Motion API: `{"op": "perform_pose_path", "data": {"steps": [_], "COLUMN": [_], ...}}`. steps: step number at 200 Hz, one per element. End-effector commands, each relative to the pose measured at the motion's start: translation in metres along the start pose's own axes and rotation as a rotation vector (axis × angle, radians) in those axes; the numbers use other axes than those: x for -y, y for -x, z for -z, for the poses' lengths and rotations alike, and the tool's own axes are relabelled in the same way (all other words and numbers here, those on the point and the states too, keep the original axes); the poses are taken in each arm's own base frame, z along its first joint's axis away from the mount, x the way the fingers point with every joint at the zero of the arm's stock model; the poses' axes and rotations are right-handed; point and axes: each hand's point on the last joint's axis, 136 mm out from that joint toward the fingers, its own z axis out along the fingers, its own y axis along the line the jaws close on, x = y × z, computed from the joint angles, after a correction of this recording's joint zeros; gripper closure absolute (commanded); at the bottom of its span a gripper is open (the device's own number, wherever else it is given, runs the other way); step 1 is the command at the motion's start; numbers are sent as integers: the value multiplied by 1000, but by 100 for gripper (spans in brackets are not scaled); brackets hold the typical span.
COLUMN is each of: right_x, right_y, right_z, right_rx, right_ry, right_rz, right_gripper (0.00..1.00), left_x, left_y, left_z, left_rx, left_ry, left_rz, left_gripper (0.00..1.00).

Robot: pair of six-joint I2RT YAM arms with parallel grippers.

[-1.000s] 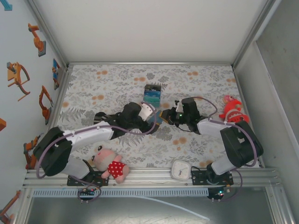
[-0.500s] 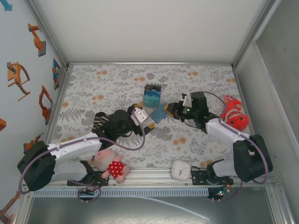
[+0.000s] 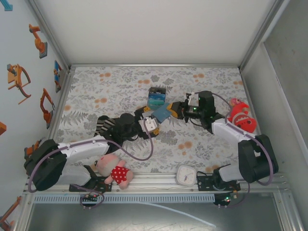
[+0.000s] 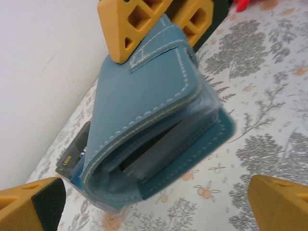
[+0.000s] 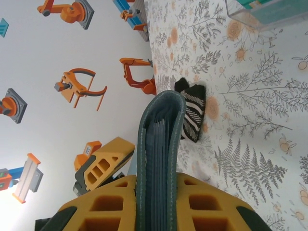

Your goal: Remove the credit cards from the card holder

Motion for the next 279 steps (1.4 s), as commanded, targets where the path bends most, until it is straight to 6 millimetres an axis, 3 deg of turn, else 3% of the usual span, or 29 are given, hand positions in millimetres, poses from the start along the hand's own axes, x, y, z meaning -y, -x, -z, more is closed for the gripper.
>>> {"op": "perform_pose_path", "data": {"steps": [1, 37, 56, 80, 109, 128, 134, 157, 186, 219, 239, 279], "right_x": [-20, -16, -14, -12, -12, -12, -13, -15, -25, -53, -63, -70], "right_y": [0, -1, -2, -3, -1, 0, 0, -2, -4, -7, -12, -32], "right_z": [1, 1, 0, -1, -2, -3, -3, -2, 13, 49, 72, 103], "right_rx": [-21, -20, -23, -31, -31, -35, -36, -43, -16, 103, 170, 255], "right_ry": [66, 58, 55, 53, 57, 61, 63, 42, -46, -164, -226, -264], "right_rz": [8, -4, -8, -13, -6, 1, 7, 70, 233, 504, 660, 929], "right_gripper": [100, 100, 100, 100, 100, 96, 93, 63, 35, 15, 8, 7], "left_x": [-32, -35, -32, -24, -17, -15, -14, -17, -26, -22, -22, -29], "left_y": [30, 39, 44, 46, 42, 44, 44, 45, 41, 39, 42, 56], "left_z": [-6, -16, -20, -20, -15, -9, -6, 0, 7, 25, 39, 72], "left_rx": [95, 133, 139, 137, 97, 89, 84, 52, -35, -106, -114, -116], "left_ry": [109, 97, 63, 8, -47, -74, -81, -90, -83, -133, -141, -145], "left_rz": [-54, -68, -83, -98, -106, -101, -94, -48, 35, 145, 224, 368], "left_gripper": [3, 0, 6, 26, 58, 73, 78, 100, 100, 100, 100, 100]}}
